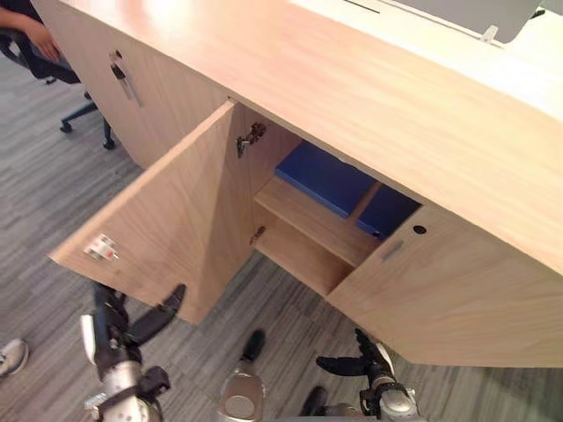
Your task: Walk over to the cabinet, pick up the folder, carry it to the office cabinet, place the folder inside the office cabinet, then close the office cabinet door
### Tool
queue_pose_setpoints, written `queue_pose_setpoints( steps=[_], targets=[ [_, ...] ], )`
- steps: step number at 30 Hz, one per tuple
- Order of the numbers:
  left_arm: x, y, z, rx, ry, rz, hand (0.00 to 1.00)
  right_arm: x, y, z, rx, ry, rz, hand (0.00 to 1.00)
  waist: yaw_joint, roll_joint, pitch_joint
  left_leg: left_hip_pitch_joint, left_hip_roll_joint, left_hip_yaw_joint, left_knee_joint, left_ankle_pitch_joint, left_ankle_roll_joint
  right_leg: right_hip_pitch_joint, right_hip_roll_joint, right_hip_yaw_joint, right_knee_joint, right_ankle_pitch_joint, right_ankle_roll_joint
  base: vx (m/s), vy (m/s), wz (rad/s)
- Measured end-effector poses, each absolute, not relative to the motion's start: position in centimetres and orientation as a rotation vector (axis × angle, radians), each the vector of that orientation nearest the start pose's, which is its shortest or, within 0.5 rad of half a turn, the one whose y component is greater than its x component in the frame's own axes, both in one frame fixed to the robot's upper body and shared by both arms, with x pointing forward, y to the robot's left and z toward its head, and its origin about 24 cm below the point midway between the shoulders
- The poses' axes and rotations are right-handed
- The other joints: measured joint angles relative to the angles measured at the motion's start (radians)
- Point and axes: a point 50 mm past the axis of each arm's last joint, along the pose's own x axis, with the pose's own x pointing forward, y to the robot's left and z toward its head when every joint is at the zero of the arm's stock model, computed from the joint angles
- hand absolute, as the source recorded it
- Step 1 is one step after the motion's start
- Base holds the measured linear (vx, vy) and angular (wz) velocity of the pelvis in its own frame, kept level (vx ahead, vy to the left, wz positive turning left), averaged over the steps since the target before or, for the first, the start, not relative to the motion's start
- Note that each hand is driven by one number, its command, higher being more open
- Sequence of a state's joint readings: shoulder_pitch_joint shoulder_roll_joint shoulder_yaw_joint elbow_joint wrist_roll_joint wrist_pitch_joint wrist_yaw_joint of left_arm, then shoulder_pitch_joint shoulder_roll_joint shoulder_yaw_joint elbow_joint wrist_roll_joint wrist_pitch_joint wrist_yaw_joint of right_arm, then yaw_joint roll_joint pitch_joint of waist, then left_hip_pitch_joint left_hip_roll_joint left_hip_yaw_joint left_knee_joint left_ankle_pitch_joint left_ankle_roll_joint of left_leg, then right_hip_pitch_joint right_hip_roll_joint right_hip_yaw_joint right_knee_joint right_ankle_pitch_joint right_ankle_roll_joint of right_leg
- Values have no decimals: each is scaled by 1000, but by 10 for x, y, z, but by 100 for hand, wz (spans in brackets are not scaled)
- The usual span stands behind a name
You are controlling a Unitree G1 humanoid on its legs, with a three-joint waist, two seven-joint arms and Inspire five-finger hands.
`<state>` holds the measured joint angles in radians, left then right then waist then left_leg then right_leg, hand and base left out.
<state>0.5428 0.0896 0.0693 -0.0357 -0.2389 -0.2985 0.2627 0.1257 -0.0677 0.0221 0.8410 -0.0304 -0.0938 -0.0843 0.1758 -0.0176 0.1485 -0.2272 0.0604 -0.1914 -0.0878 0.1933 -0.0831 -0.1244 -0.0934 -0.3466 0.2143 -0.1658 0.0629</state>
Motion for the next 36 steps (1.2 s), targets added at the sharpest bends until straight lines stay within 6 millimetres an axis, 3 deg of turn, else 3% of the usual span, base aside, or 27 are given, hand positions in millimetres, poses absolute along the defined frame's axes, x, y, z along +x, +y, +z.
queue_pose_setpoints(
  steps=[2, 3, 4, 5, 6, 7, 8, 10, 11, 12, 14, 17, 20, 23, 27, 32, 35, 36],
  targets=[
    [114, 215, -32, -83, 258, 492, 100, 128, -177, -140, -110, 868, -106, 100, -24, -7, 9, -9, -10, 56, 34, -2, 1, -9, -21, 20, -5, 5, 8, -16, 89, 3],
    [111, 208, -46, -100, 340, 475, 100, 130, -177, -140, -104, 864, -112, 100, -37, -2, 9, -8, -16, 81, 40, -15, 11, -20, -27, 45, -5, 8, 14, 21, 133, -40],
    [106, 195, -69, -106, 482, 432, 100, 138, -175, -137, -104, 844, -109, 100, -71, 4, 11, 2, -21, 124, -2, -20, 11, -49, -27, 107, -8, 10, 15, 23, 122, -40],
    [105, 193, -73, -105, 510, 421, 100, 140, -175, -136, -103, 838, -107, 100, -82, 2, 13, -4, -25, 128, -1, -26, 4, -54, -28, 117, -10, 10, 15, 0, 145, -49],
    [108, 181, -88, -97, 599, 361, 100, 149, -165, -134, -89, 814, -88, 100, -120, -20, 30, -30, -45, 165, 37, -24, 23, -83, -50, 155, -12, 18, 8, 37, 142, -79],
    [115, 174, -93, -28, 645, 233, 100, 157, -160, -131, -96, 796, -76, 100, -146, -19, 50, -14, -43, 215, 49, -49, 62, -90, -36, 211, -27, 33, -1, 41, 143, -95],
    [125, 172, -90, 38, 618, 146, 100, 158, -158, -130, -95, 793, -73, 100, -157, -23, 54, 3, -45, 240, 18, -50, 58, -91, -36, 234, -41, 41, -13, 46, 123, -92],
    [166, 162, -79, 163, 530, 6, 100, 163, -151, -127, -91, 767, -54, 100, -216, -27, 59, 18, -64, 295, -5, -62, 38, -102, -42, 309, -69, 58, -50, -9, 151, -64],
    [174, 161, -77, 169, 512, -2, 100, 165, -149, -125, -89, 754, -49, 100, -233, -38, 60, 12, -77, 316, 16, -67, 45, -109, -63, 331, -79, 59, -50, -7, 172, -107],
    [194, 159, -67, 161, 456, 5, 100, 169, -150, -122, -103, 729, -36, 100, -242, -33, 75, -9, -71, 346, 73, -83, 113, -115, -58, 354, -93, 72, -46, 2, 165, -135],
    [222, 165, -50, 168, 373, 32, 100, 169, -149, -122, -104, 735, -30, 100, -256, -35, 75, 11, -65, 407, 34, -96, 108, -123, -46, 375, -126, 111, -34, 11, 173, -130],
    [261, 197, -12, 227, 227, 112, 100, 166, -158, -124, -96, 754, -60, 100, -283, -41, 72, 23, -80, 467, 0, -90, 100, -105, -32, 408, -206, 172, -29, 42, 111, -67],
    [276, 250, 16, 341, 167, 237, 100, 154, -167, -130, -83, 802, -73, 100, -286, -41, 72, 56, -81, 492, 1, -88, 98, -85, -35, 422, -214, 241, -11, 106, 22, -25],
    [277, 276, 31, 416, 141, 292, 100, 153, -173, -130, -81, 808, -77, 100, -271, -27, 76, 72, -65, 481, 1, -83, 106, -62, -14, 407, -229, 243, 16, 166, -94, 3],
    [276, 276, 28, 435, 151, 290, 100, 150, -180, -132, -87, 826, -81, 100, -256, -15, 74, 82, -40, 457, 0, -80, 108, -38, 10, 384, -240, 240, 11, 155, -122, 10],
    [255, 259, 3, 356, 189, 272, 100, 150, -194, -132, -93, 828, -125, 100, -256, 3, 68, 115, -32, 442, -1, -80, 108, -5, 20, 374, -239, 231, -3, 46, -34, 0],
    [231, 238, -18, 265, 228, 240, 100, 150, -198, -131, -98, 828, -139, 100, -252, 6, 67, 128, -31, 443, -1, -80, 107, 4, 21, 376, -235, 229, -5, -49, 7, -3],
    [216, 229, -33, 209, 283, 215, 100, 150, -201, -131, -93, 828, -159, 100, -247, 11, 63, 131, -31, 444, -6, -80, 102, 5, 21, 378, -230, 226, -5, -76, 12, -2]
  ],
)
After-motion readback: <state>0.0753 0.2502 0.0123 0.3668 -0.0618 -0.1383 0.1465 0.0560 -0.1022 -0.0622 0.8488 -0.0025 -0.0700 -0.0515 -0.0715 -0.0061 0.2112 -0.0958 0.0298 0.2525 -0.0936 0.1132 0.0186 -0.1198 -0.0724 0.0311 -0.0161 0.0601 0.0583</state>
